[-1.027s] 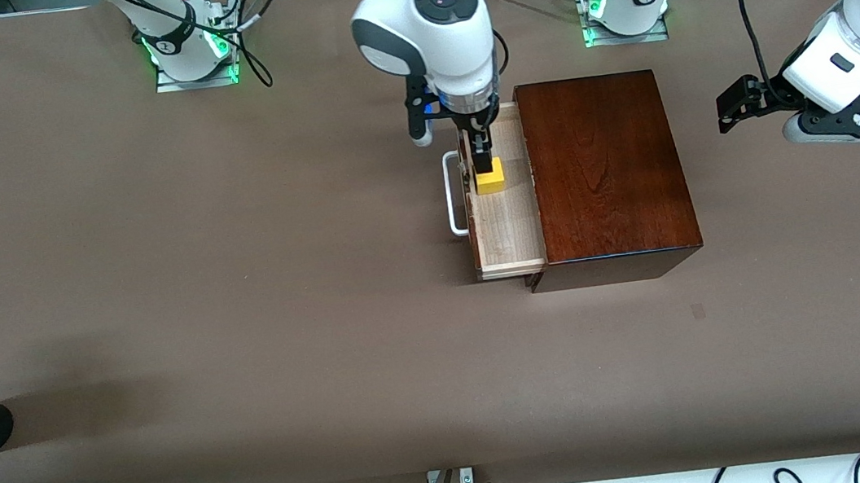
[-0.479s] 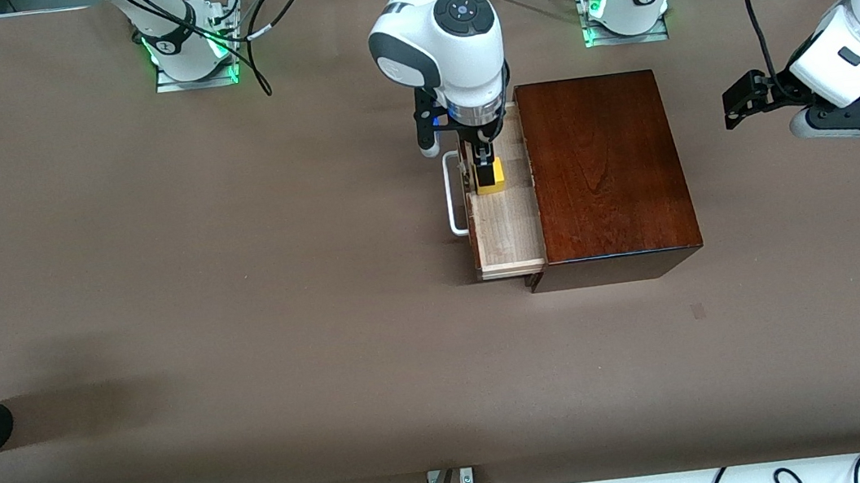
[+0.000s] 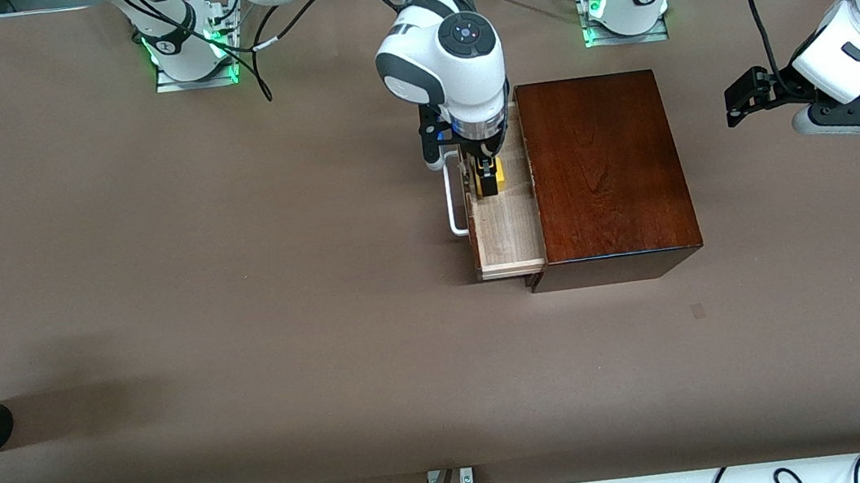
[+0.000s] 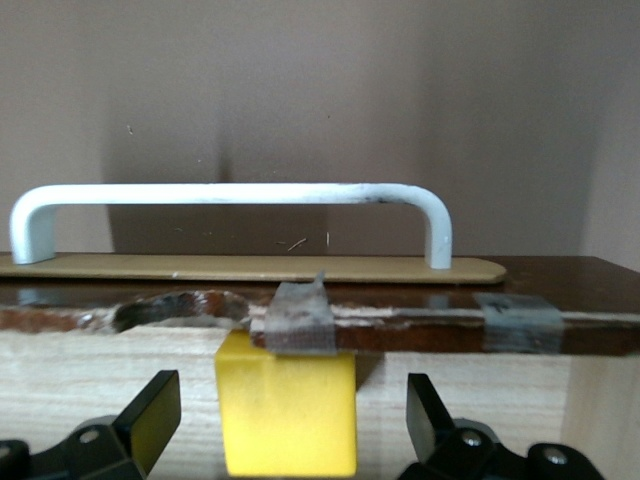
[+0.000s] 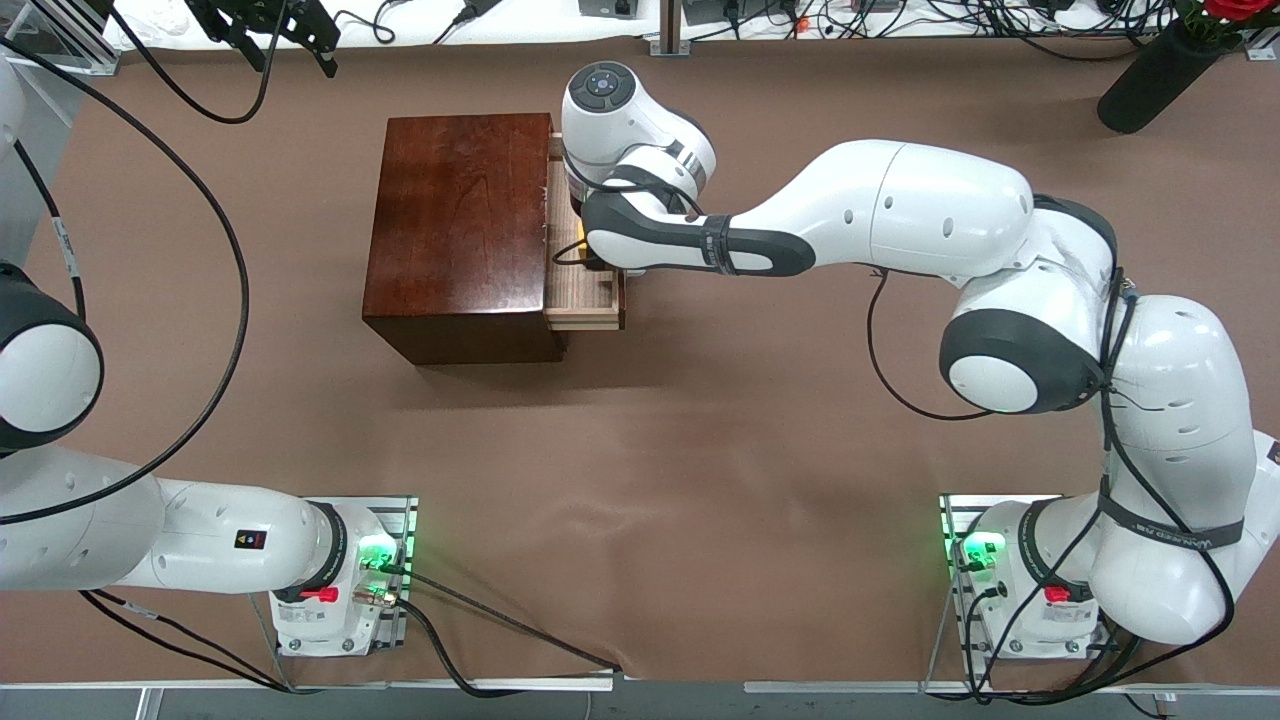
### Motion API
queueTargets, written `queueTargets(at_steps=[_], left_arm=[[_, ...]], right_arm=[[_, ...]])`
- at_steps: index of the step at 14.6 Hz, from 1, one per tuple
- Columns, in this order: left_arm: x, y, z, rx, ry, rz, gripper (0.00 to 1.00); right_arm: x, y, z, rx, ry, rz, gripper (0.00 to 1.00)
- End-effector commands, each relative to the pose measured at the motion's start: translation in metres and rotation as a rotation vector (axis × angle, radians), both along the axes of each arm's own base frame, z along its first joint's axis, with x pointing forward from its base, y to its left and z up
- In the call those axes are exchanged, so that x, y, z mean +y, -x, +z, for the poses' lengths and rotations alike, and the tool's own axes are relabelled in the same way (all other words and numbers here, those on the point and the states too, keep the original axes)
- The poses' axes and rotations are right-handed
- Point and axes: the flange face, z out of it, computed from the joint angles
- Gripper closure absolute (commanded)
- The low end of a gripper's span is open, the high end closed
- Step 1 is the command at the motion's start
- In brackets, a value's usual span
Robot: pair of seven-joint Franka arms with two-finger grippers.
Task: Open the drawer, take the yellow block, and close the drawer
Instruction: 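Close the right gripper on the yellow cube, then lift the yellow cube out of the drawer with the right gripper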
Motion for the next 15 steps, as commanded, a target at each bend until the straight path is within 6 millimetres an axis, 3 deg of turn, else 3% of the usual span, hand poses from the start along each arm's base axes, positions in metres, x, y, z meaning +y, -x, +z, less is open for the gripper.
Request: queueTargets(at_steps=[1, 2, 3, 4, 7, 11, 13, 15], left_arm=[[0.006, 0.002, 0.007, 0.001, -0.015, -0.032, 0.0], [0.006, 0.001, 0.007, 0.001, -0.017, -0.032, 0.0], [0.006, 0.002, 0.007, 0.001, -0.015, -0.032, 0.0], [0.006, 0.001, 0.007, 0.001, -0.017, -0.033, 0.0], [0.007, 0.001, 0.007, 0.001, -0.017, -0.032, 0.0], [0.009, 0.002, 0.006, 0.005, -0.017, -0.03, 0.0], [0.014, 0.002, 0.006, 0.007, -0.011, -0.021, 0.0], [0.014, 0.003, 0.005, 0.018, -0.01, -0.021, 0.0]], right_arm=[[0.006, -0.001, -0.007, -0.019, -0.003, 0.015, 0.24], [0.007, -0.001, -0.007, -0.023, -0.006, 0.024, 0.57], [0.006, -0.003, -0.004, -0.027, -0.008, 0.035, 0.83], [0.005, -0.004, 0.001, -0.028, -0.009, 0.041, 0.92], [0.003, -0.002, 0.024, -0.016, -0.005, 0.037, 0.99], [-0.007, -0.01, 0.11, 0.042, -0.052, -0.008, 0.99], [-0.033, -0.022, 0.154, 0.058, -0.066, 0.026, 0.99], [-0.077, -0.048, 0.187, 0.067, -0.063, 0.146, 0.99]])
